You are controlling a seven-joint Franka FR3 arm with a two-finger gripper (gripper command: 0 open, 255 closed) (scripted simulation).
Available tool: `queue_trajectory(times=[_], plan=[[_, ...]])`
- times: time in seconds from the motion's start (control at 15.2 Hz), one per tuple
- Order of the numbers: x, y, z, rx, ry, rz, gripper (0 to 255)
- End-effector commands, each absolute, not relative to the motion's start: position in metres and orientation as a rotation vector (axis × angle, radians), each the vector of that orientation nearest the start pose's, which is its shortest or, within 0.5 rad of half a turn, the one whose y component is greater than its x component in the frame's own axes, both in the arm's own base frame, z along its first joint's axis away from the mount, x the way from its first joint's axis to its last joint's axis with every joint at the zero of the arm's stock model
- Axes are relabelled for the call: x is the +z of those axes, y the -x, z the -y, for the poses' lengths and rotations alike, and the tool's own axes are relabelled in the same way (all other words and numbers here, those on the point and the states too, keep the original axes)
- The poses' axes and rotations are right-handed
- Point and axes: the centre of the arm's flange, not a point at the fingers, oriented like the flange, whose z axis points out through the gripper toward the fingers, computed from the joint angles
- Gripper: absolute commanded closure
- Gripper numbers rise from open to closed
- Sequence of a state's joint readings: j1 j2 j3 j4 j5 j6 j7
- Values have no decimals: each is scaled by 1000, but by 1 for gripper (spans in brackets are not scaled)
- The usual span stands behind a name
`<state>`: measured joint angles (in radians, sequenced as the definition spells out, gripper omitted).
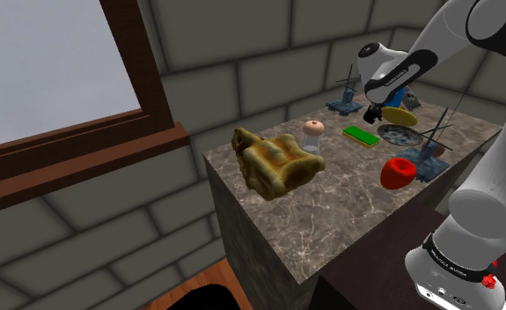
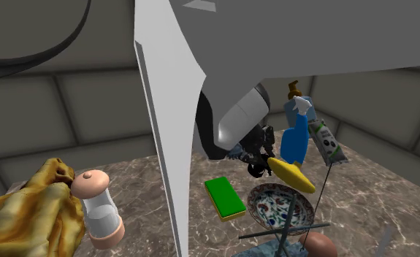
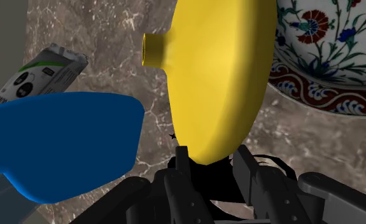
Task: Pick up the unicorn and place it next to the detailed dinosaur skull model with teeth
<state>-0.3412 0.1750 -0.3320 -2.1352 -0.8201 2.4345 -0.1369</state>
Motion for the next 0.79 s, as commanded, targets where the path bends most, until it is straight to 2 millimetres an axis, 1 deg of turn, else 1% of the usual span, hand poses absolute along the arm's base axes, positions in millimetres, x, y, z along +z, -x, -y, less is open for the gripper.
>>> queue_trajectory(times=[0.0, 0.13, 0.33, 0.73], plan=[[338, -452, 356, -196, -2526, -107, 255], [336, -450, 357, -196, -2526, -107, 255], [338, -450, 358, -196, -2526, -107, 255], [370, -450, 358, -196, -2526, -107, 255]])
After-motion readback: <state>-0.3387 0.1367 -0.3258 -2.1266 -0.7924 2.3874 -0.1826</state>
